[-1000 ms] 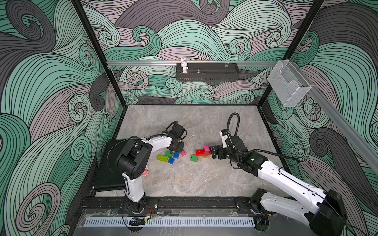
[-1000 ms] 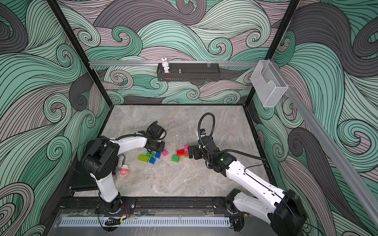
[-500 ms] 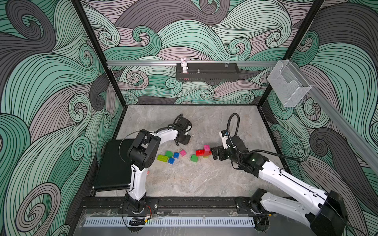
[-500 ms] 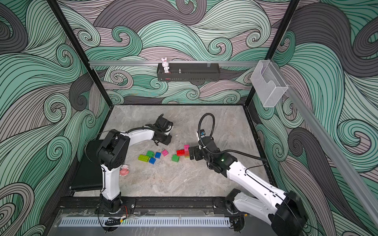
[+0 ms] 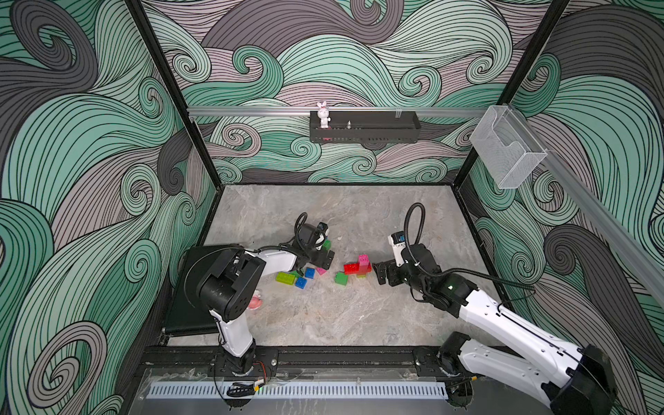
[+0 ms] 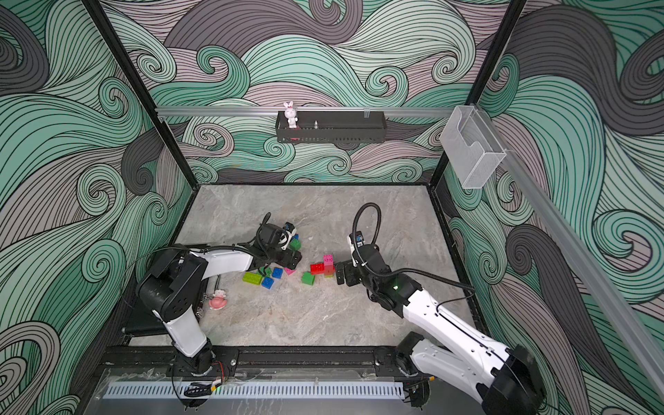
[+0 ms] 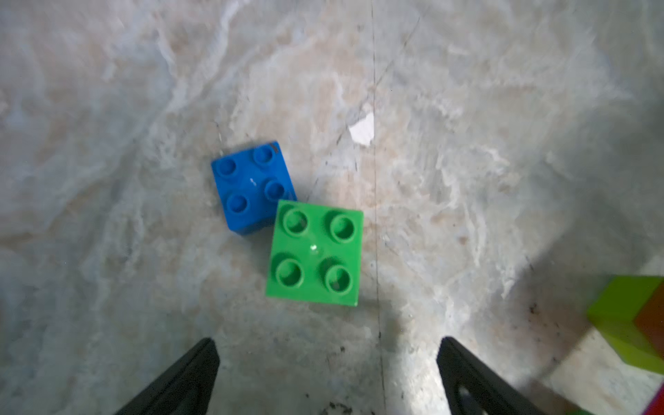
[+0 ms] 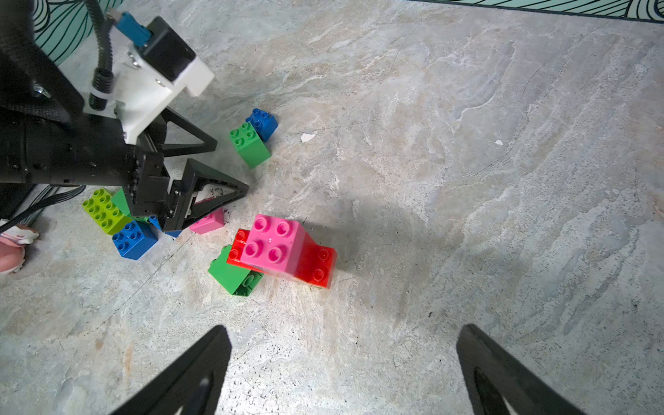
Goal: Assemble the number 4 with lego
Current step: Move the lego brick at the center of the board, then pick up the lego brick from the center of the board.
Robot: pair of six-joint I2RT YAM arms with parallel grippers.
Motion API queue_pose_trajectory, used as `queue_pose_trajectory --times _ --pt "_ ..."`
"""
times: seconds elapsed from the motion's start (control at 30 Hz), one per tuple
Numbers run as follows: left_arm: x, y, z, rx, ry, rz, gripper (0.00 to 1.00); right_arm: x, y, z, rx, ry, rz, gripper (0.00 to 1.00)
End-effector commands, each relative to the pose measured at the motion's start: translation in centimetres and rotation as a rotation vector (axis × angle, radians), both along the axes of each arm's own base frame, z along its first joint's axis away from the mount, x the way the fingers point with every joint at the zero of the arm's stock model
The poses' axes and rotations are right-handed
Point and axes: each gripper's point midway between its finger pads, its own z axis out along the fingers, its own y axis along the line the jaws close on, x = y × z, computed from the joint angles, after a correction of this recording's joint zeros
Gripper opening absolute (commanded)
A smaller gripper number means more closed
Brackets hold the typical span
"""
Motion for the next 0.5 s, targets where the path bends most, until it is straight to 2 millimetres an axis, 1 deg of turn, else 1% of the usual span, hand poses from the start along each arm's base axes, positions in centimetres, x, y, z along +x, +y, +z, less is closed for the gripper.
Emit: queue_pose_trajectory --times 0.0,0.07,0.17,0.33,0.47 --pt "1.8 -1.3 3.4 -0.116 -0.223 -0.054 0.97 0.3 -0.6 0.0 -0.015 -0.032 -0.013 0.99" --pt "1.5 -1.7 3.7 -0.147 -0.26 -0.103 0.91 0.3 -0.5 0.1 -0.01 -0.038 -0.009 0.99" --pt "1.5 -1.8 3.6 -0.189 -0.239 -0.133 0.85 0.4 -0.1 0.1 -0.01 -0.041 0.009 0.99" --pt "2.0 -1.8 3.3 -0.241 -0.216 -0.145 0.84 0.5 0.2 -0.2 -0.022 -0.036 0.028 0.99" --pt "2.2 -2.0 2.5 -0.251 -0.209 -0.149 0.82 0.7 0.3 -0.2 -0.024 -0.04 0.028 0.99"
